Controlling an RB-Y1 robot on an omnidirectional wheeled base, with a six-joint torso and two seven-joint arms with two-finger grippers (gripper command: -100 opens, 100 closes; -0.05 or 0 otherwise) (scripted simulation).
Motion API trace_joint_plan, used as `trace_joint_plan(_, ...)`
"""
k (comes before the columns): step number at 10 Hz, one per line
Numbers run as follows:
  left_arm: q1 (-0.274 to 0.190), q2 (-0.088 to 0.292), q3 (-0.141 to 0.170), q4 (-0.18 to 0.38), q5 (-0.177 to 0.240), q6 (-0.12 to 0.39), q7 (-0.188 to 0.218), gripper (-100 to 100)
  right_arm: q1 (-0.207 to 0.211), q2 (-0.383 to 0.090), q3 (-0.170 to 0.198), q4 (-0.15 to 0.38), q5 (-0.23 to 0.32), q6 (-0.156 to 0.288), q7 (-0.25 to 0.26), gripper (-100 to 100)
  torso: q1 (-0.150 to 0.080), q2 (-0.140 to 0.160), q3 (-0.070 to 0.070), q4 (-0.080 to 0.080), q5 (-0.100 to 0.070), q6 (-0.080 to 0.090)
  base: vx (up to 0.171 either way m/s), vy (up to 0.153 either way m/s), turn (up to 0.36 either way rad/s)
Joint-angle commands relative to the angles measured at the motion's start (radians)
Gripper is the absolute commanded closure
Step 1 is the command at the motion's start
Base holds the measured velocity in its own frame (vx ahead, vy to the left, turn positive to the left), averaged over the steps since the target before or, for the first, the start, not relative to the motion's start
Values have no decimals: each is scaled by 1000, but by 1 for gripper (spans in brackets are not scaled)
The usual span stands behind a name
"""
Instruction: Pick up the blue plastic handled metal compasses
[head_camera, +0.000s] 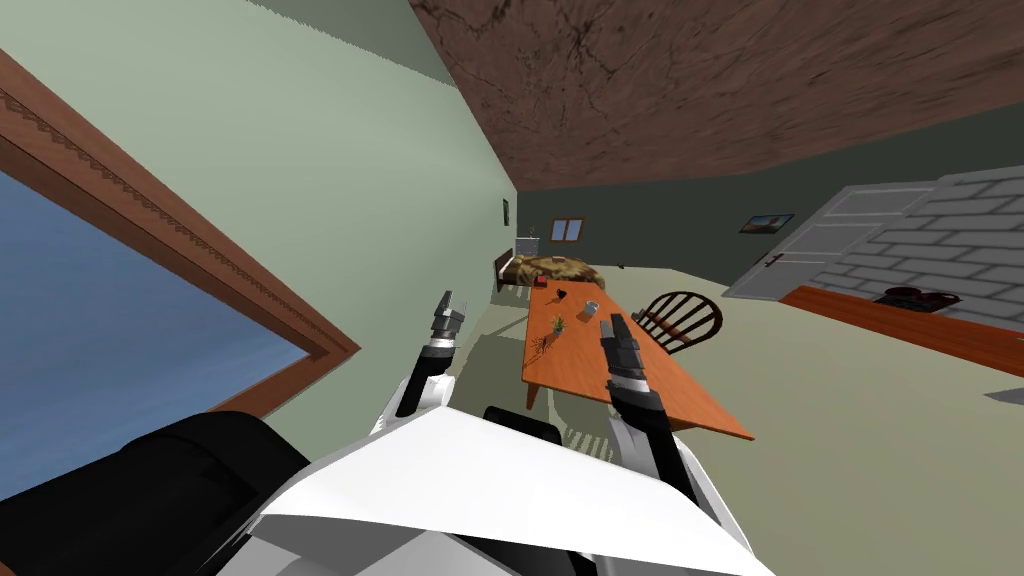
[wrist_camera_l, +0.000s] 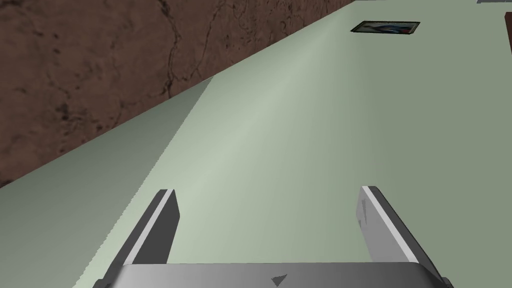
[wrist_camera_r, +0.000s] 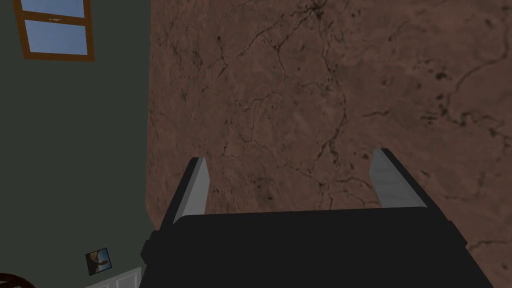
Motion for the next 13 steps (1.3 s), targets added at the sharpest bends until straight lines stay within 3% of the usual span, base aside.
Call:
trace_joint_plan(1, 0, 0, 0, 0, 0, 0, 0, 0, -5, -6, 6, 31, 45, 5, -4, -100, 0, 0, 0, 0, 0, 0, -24, 14, 61)
trace_joint_plan(2, 0, 0, 0, 0, 0, 0, 0, 0, -22, -17, 11, 70, 79, 25, -14, -100, 0, 0, 0, 0, 0, 0, -23, 17, 136)
trace_joint_plan(3, 0, 0, 0, 0, 0, 0, 0, 0, -22, -17, 11, 72, 98, 25, -14, -100, 0, 0, 0, 0, 0, 0, -18, 9, 68)
trace_joint_plan(4, 0, 0, 0, 0, 0, 0, 0, 0, -41, -27, 16, 115, 131, 47, -24, -100, -1, -1, 0, 0, 0, 1, -22, 14, 162)
trace_joint_plan(5, 0, 0, 0, 0, 0, 0, 0, 0, -41, -27, 16, 115, 155, 47, -24, -100, 0, -1, 0, 0, 0, 0, -18, 12, 52)
trace_joint_plan(6, 0, 0, 0, 0, 0, 0, 0, 0, -61, -36, 22, 158, 186, 71, -36, -100, 0, -1, 0, 0, 0, 1, -26, 18, 118)
trace_joint_plan(9, 0, 0, 0, 0, 0, 0, 0, 0, -82, -44, 28, 209, 276, 98, -49, -100, 0, 0, 0, 0, 0, 0, -23, 14, 99)
trace_joint_plan(10, 0, 0, 0, 0, 0, 0, 0, 0, -103, -50, 34, 247, 305, 126, -62, -100, 0, -1, 0, 0, 0, 1, -24, 17, 144)
trace_joint_plan(12, 0, 0, 0, 0, 0, 0, 0, 0, -103, -50, 34, 260, 343, 126, -62, -100, 0, -1, 0, 0, 0, 1, -14, 10, 33)
trace_joint_plan(13, 0, 0, 0, 0, 0, 0, 0, 0, -126, -56, 41, 311, 384, 156, -77, -100, -1, -1, -1, 0, 0, 1, -17, 17, 118)
